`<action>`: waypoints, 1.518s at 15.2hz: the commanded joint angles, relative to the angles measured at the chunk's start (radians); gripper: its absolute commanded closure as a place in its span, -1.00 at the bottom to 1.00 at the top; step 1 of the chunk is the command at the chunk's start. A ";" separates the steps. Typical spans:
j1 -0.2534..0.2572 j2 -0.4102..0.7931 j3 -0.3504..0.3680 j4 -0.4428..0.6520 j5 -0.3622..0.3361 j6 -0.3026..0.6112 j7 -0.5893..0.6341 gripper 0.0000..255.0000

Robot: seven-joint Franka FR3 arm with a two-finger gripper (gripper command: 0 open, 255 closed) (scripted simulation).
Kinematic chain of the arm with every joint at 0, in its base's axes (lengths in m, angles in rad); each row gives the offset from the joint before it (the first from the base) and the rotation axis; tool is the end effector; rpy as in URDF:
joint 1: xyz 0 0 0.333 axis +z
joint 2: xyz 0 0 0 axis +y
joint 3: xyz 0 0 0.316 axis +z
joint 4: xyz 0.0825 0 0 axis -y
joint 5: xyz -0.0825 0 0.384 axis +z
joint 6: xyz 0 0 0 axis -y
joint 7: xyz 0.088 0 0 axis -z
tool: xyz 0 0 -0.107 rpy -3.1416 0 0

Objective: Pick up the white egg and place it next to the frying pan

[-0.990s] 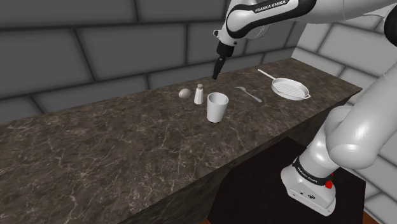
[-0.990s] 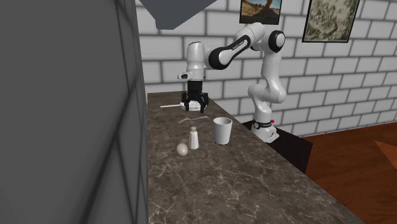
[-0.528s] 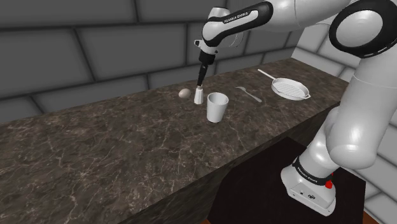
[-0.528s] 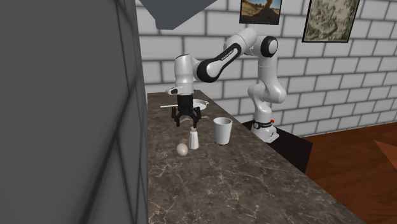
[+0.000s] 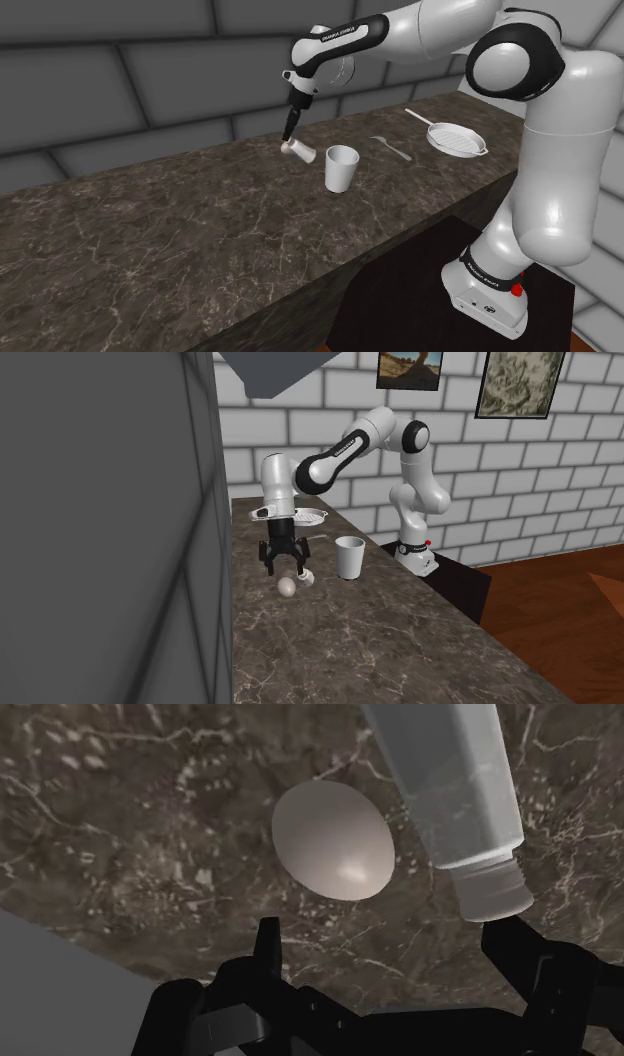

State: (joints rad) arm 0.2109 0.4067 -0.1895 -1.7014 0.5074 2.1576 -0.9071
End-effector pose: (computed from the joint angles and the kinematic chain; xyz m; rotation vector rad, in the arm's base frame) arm 0.6672 0.0468 0.3696 -2.6722 -0.9370 -0.2980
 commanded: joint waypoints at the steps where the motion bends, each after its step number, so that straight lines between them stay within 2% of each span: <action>1: 0.029 0.034 -0.031 -0.014 -0.133 -0.003 -0.011 -1.00; 5: 0.121 0.071 -0.129 -0.021 -0.065 0.017 -0.051 -1.00; 13: 0.124 0.072 -0.132 -0.020 -0.063 0.016 -0.052 -1.00; 14: 0.124 0.072 -0.132 -0.020 -0.063 0.016 -0.052 1.00; 23: 0.124 0.072 -0.132 -0.020 -0.063 0.016 -0.052 1.00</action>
State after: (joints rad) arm 0.3348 0.4785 -0.3218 -1.7218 0.4447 2.1739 -0.9589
